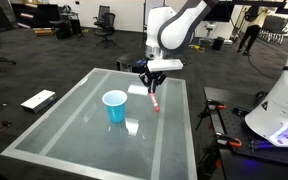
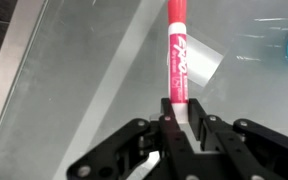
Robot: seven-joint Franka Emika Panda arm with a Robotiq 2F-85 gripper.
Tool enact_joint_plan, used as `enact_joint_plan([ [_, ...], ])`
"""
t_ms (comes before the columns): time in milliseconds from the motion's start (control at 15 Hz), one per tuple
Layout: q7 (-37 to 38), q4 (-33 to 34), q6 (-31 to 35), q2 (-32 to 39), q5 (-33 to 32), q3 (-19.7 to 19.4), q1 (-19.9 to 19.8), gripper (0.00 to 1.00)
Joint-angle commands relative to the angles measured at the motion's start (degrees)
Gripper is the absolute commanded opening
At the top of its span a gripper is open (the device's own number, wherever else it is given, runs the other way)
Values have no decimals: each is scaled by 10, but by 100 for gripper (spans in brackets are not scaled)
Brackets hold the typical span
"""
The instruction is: Place the marker on the table
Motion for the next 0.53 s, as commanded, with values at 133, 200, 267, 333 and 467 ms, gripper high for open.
enact_joint_plan([
  [133,-29,42,-4,50,40,-6,1,5],
  [200,-27,46,-4,55,43,-6,2,5],
  [267,-27,51,-6,60,43,-7,2,5],
  [333,-25,55,-7,65,42,-8,3,5],
  [467,-27,61,-9,72,44,-7,3,39],
])
